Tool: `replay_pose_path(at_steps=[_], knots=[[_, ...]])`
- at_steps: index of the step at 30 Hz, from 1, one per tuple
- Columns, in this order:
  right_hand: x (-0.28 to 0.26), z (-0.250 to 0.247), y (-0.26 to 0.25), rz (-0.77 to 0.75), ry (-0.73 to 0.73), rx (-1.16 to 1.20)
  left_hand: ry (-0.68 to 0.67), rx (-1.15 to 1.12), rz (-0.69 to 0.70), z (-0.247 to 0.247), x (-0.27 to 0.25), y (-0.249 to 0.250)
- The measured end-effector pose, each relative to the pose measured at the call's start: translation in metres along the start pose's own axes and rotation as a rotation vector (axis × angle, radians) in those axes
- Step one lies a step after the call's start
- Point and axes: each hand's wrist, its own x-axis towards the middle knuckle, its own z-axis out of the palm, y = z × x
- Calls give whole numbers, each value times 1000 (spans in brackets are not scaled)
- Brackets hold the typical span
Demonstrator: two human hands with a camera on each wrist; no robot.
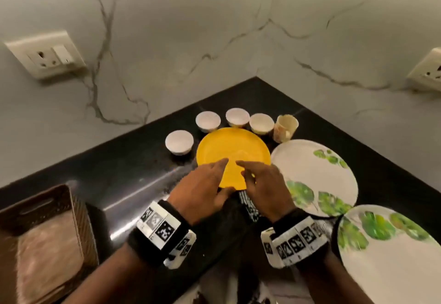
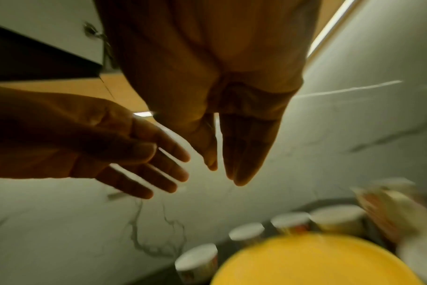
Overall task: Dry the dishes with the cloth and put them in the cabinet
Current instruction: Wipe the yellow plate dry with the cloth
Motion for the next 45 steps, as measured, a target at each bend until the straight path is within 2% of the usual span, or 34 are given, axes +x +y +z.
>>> replay_pose_path(at_steps=[5,9,13,18,22,27,31,34,41,45], knots=[[-58,35,55,244,-148,-48,-177,-34,-74,68,-34,-26],[-76,41,86,320,-285,-138,-248,25,-158,99,-46,-40],[-83,44,106,283,-370,-180,-222,-16,-176,118,-36,-30],[-86,46,122,223,-363,-240,-184,41,-135,131,13,-14],[-83,43,129,177,-354,-311,-257,140,-205,139,39,-7],[-82,46,130,139,-387,-408,-329,222,-247,150,47,-11],[-79,46,131,173,-372,-422,-305,240,-235,148,45,-12],[-79,50,134,205,-303,-402,-261,211,-231,150,30,-15],[-78,38,134,306,-198,-233,-23,-40,-254,163,-26,-32],[-77,19,128,343,-56,-112,144,-160,-318,169,-56,-48]])
